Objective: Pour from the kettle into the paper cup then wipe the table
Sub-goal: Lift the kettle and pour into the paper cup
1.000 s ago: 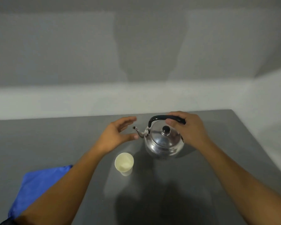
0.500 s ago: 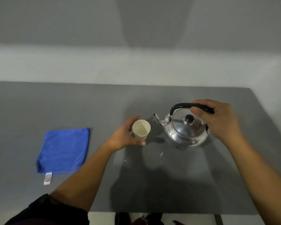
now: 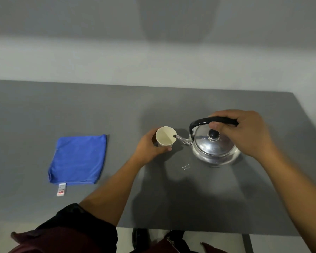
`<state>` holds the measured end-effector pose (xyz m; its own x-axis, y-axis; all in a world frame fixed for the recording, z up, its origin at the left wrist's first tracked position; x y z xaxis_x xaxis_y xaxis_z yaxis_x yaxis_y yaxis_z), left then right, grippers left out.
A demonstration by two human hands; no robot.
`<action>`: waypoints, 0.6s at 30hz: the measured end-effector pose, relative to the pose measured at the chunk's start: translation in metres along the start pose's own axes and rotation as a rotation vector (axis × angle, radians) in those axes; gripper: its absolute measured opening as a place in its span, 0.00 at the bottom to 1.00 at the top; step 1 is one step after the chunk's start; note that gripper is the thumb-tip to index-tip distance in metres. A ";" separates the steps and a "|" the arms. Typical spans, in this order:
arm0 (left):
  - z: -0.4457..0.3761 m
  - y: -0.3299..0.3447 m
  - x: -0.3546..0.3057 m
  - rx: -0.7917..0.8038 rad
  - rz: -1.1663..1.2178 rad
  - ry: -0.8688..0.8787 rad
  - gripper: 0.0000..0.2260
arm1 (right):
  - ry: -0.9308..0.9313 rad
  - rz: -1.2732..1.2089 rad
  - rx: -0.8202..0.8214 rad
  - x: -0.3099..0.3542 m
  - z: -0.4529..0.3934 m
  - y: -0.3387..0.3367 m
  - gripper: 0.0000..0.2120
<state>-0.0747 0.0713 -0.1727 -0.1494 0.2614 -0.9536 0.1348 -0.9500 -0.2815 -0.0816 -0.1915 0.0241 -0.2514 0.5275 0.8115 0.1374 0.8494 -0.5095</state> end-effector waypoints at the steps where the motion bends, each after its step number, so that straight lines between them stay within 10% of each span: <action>1: 0.000 0.000 0.001 -0.005 0.005 -0.002 0.32 | -0.012 0.006 0.010 0.003 -0.002 0.002 0.14; 18: -0.001 0.003 0.007 0.011 0.033 -0.002 0.35 | -0.161 0.335 0.146 0.031 -0.031 0.027 0.06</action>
<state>-0.0745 0.0706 -0.1803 -0.1470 0.2300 -0.9620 0.1291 -0.9598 -0.2492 -0.0565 -0.1513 0.0443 -0.3648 0.7554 0.5443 0.1022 0.6135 -0.7831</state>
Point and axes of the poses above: each hand's wrist, its own z-axis away from the middle knuckle, its own y-axis out of the palm, x = y × z, the point moved 6 cm from there along -z, towards the middle knuckle, and after that the axes turned 14 degrees about -x, right-handed, at the moved point
